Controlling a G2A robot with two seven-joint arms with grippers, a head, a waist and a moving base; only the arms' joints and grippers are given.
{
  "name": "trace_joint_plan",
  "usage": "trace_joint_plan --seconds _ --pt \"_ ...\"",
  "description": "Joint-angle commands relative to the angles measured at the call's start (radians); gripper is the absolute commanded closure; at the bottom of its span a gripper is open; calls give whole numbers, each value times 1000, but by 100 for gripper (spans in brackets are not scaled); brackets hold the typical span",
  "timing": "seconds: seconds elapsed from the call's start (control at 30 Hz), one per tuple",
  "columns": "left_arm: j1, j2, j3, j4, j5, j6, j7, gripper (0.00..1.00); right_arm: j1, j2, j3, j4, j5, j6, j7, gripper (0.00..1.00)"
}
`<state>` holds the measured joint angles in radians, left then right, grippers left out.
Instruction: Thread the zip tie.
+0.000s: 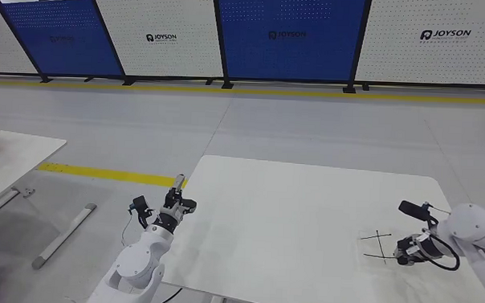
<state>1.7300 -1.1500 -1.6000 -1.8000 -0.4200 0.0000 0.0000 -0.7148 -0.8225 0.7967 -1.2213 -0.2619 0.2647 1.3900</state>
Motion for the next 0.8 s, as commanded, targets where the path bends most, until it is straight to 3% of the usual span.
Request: trace_joint_plan --seconds 0.0,0.2,0.57,0.67,0.77 --pt "0 0 0 0 0 0 0 0 -3 4 6 -6 0 1 0 100" --pt "0 0 0 0 0 0 0 0 -13 11 13 -23 -7 10 0 100" --pt "0 0 0 0 0 0 0 0 13 5 -32 -4 -7 18 0 100" --pt "0 0 0 0 0 0 0 0 20 4 -42 2 -4 17 0 92" --pt "0 0 0 0 0 0 0 0 27 4 -52 5 -2 18 0 91"
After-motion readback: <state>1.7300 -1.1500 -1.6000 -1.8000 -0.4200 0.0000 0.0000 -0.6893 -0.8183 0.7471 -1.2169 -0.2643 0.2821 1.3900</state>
